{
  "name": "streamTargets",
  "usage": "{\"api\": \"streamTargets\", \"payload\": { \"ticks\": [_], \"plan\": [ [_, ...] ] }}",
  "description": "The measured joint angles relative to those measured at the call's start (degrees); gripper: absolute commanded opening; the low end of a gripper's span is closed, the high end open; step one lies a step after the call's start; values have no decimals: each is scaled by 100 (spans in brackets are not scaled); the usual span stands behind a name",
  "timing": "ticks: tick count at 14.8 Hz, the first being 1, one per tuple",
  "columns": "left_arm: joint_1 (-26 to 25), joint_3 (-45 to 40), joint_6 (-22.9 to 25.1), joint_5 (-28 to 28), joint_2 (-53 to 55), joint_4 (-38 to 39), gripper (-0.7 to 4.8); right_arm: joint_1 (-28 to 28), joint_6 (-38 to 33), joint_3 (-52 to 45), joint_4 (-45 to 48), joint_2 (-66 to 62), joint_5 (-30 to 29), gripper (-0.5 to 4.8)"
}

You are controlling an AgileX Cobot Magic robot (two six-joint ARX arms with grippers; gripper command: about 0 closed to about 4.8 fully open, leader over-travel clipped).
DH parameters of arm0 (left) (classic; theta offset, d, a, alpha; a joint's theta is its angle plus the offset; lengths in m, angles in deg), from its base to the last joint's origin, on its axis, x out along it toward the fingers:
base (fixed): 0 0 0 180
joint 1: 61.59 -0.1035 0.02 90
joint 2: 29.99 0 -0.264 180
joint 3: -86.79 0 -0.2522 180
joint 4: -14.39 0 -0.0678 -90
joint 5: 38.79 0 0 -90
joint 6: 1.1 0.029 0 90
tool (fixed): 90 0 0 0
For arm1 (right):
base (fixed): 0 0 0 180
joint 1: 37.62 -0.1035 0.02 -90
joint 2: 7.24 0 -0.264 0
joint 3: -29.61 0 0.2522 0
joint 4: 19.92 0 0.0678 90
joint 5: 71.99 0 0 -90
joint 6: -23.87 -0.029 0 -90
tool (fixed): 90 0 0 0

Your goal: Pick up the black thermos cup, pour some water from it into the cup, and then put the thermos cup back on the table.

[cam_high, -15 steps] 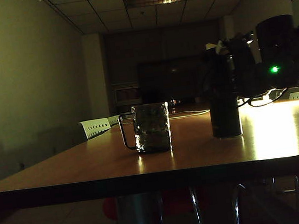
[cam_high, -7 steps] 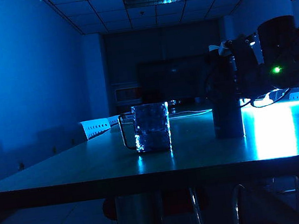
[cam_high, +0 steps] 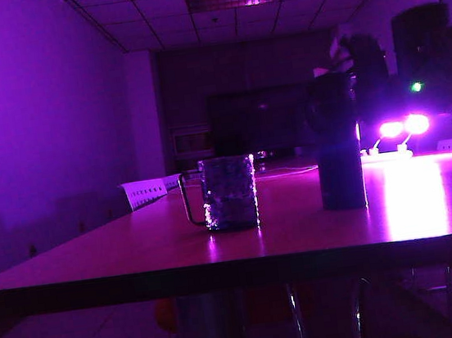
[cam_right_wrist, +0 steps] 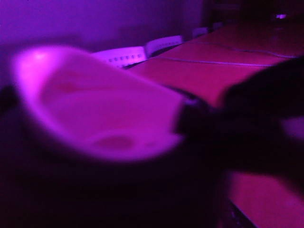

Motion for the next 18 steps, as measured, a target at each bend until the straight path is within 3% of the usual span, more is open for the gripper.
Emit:
{"api": "streamTargets", "payload": {
  "ticks": [8,13,18],
  "plan": [
    [0,33,0,0,-2,-184,-8,232,37,-46,-2164,905,-688,477],
    [0,192,26,0,0,-173,-8,249,13,-44,-2747,1014,-1145,477],
    [0,363,352,-7,0,166,-8,247,-4,-46,-3344,1152,-1209,479]
  ]
}}
